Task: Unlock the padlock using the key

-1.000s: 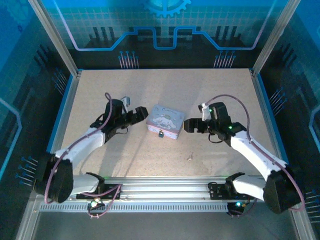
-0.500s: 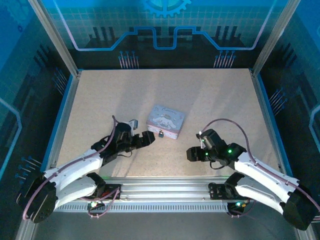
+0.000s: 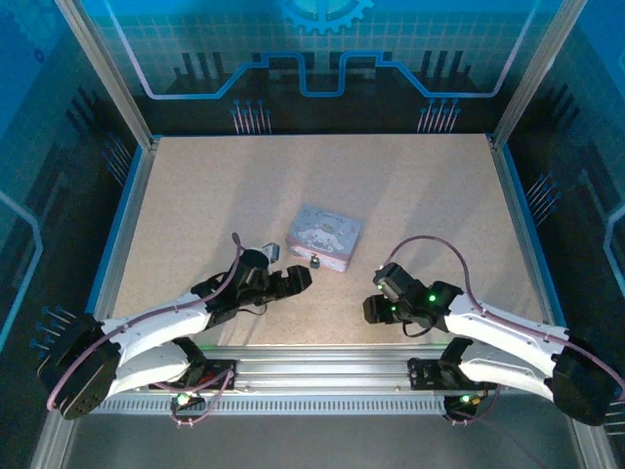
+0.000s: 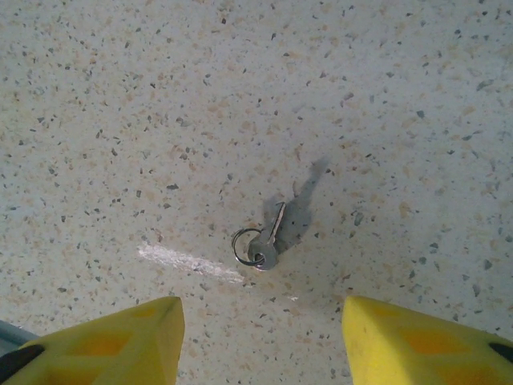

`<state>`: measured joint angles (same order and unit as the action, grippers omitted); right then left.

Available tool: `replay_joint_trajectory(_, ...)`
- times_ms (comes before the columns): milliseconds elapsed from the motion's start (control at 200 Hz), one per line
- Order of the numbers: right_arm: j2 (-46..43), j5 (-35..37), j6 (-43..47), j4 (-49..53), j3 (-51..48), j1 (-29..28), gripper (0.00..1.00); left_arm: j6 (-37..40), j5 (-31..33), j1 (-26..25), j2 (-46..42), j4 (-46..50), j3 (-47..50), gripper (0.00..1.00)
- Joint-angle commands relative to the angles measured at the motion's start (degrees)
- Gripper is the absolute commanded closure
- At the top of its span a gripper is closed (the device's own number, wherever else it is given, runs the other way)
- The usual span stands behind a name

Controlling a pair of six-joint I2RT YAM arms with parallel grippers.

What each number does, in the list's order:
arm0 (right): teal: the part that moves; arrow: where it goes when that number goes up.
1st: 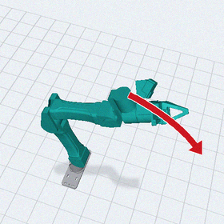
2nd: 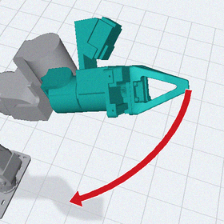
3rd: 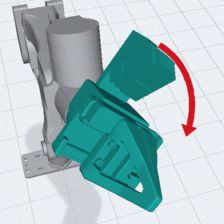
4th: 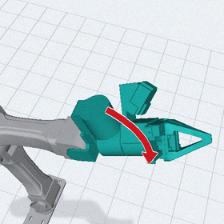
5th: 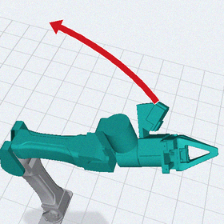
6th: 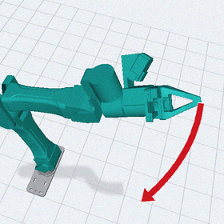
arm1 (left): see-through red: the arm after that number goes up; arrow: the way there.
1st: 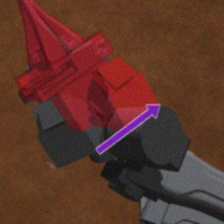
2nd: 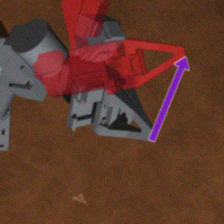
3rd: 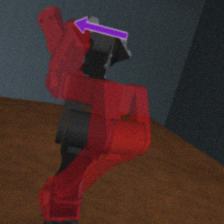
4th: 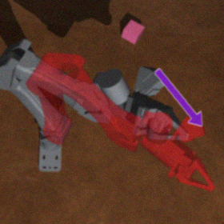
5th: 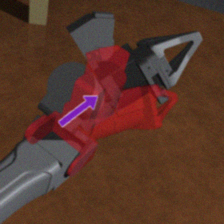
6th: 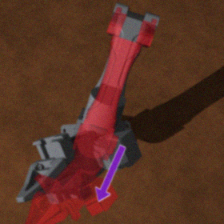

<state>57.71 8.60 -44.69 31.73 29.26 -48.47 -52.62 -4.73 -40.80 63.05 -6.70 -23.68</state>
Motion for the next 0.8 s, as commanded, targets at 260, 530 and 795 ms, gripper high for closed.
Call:
replay_joint_trajectory(260, 8.6, 3.48, 0.87, 1.29, 5.55, -3.27, 0.5, -0.55, 0.78, -0.49, 2.43, -3.23, -0.16, 0.08)
replay_joint_trajectory(530, 15.4, 5.55, 1.97, 3.51, 10.0, -5.99, 0.57, -0.44, 0.99, -0.44, 2.61, -2.88, -0.19, 0.08)
replay_joint_trajectory(795, 19.76, 7.07, 0.88, 4.44, 11.0, -6.72, 0.6, -0.48, 0.78, -0.44, 2.59, -2.44, -0.19, 0.07)
